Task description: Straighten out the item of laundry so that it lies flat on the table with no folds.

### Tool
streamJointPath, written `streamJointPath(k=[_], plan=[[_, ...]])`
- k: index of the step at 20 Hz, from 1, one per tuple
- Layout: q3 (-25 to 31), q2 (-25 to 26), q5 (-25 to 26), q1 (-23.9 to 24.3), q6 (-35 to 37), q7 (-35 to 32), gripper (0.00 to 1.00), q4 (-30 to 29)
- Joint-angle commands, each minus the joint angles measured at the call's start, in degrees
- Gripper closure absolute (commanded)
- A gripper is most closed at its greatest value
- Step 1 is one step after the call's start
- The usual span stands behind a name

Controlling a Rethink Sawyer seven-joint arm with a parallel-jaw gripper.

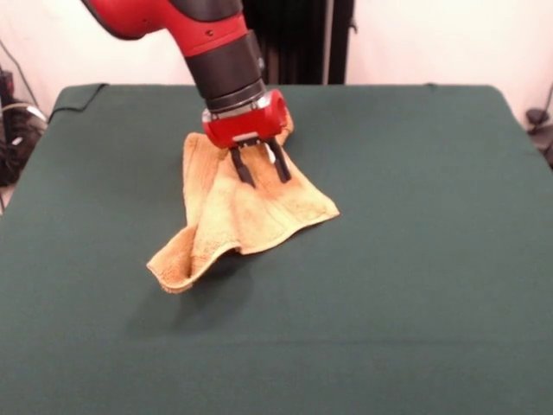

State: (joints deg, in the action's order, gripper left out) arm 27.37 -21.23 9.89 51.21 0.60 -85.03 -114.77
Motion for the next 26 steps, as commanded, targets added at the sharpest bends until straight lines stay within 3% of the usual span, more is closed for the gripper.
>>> streamJointPath(k=[1,13,14,18,26], plan=[[10.06,18.56,-1.70,-4.01,-7.08,-12.38,0.00,8.59],[5.69,15.10,-5.07,-8.50,-11.51,-15.28,0.00,7.98],[4.05,13.91,-6.65,-9.64,-12.65,-16.03,1.00,7.37],[1.79,12.54,-7.83,-10.68,-13.50,-16.34,1.00,6.22],[2.84,13.95,-8.23,-9.42,-14.40,-15.39,1.00,5.71]])
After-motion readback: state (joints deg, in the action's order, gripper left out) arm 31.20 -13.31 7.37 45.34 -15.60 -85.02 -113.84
